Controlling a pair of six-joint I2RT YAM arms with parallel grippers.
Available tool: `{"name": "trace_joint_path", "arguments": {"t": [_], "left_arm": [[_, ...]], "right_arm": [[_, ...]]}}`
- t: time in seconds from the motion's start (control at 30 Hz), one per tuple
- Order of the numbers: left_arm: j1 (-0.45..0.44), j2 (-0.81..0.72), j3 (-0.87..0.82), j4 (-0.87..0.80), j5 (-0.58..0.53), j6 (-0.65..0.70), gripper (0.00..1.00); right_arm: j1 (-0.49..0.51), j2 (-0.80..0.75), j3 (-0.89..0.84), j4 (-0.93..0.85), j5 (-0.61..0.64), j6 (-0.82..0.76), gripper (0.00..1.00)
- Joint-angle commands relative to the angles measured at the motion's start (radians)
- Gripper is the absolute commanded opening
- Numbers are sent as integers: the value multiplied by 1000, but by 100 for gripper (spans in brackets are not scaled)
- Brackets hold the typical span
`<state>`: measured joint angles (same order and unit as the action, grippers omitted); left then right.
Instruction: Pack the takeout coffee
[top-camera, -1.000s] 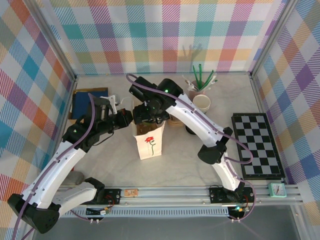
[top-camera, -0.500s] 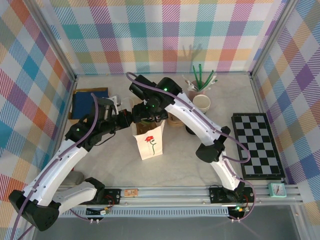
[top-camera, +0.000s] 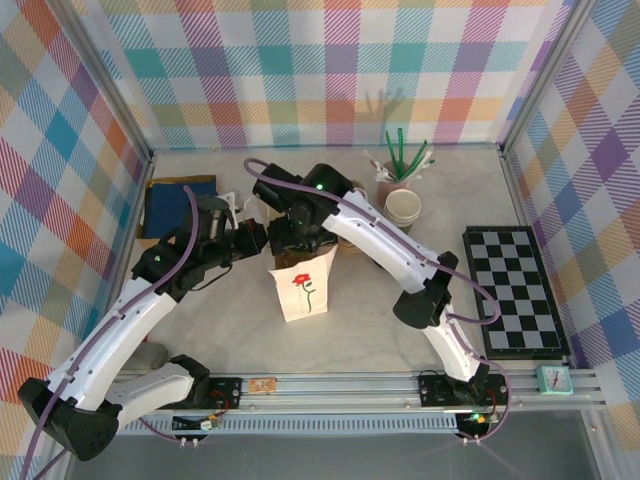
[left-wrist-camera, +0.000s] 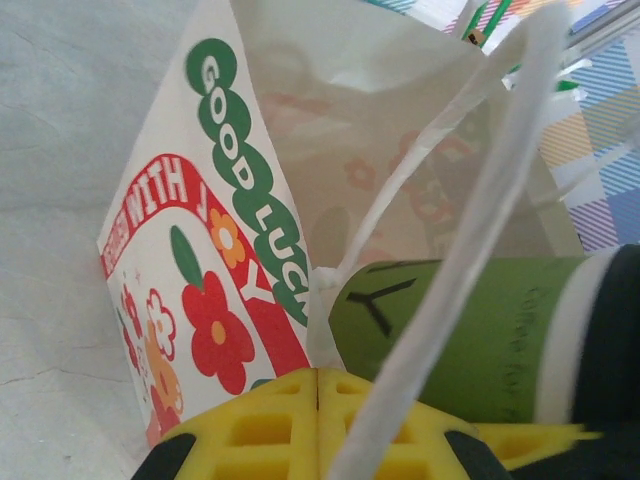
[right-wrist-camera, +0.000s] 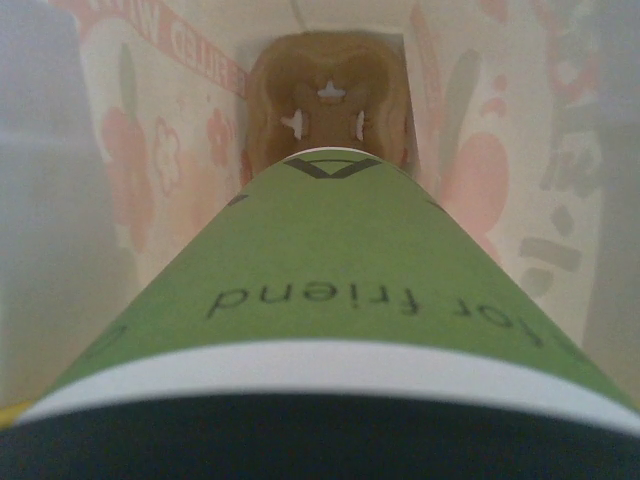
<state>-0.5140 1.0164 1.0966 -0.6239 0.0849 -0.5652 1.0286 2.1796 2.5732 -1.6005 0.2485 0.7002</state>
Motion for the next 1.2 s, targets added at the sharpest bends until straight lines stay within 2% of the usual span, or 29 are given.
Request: {"name": "trace_joint_path", "arguments": {"t": [0.0, 0.1, 0.2, 0.67, 1.17], "left_arm": [[-23, -7, 41, 81, 79, -25, 0], [-26, -24, 44, 82, 79, -33, 6], [-26, -34, 48, 78, 76, -34, 7], [-42, -65, -12, 114, 81, -80, 2], [-57, -88, -89, 151, 51, -96, 0]], "right_arm": [[44, -21, -66, -183, -24, 2, 45], [43, -18, -87, -183, -22, 3, 45], [39, 7, -77, -183, -27, 1, 45], [9, 95, -88, -181, -69, -4, 46], [20, 75, -114, -164, -154, 24, 46]]}}
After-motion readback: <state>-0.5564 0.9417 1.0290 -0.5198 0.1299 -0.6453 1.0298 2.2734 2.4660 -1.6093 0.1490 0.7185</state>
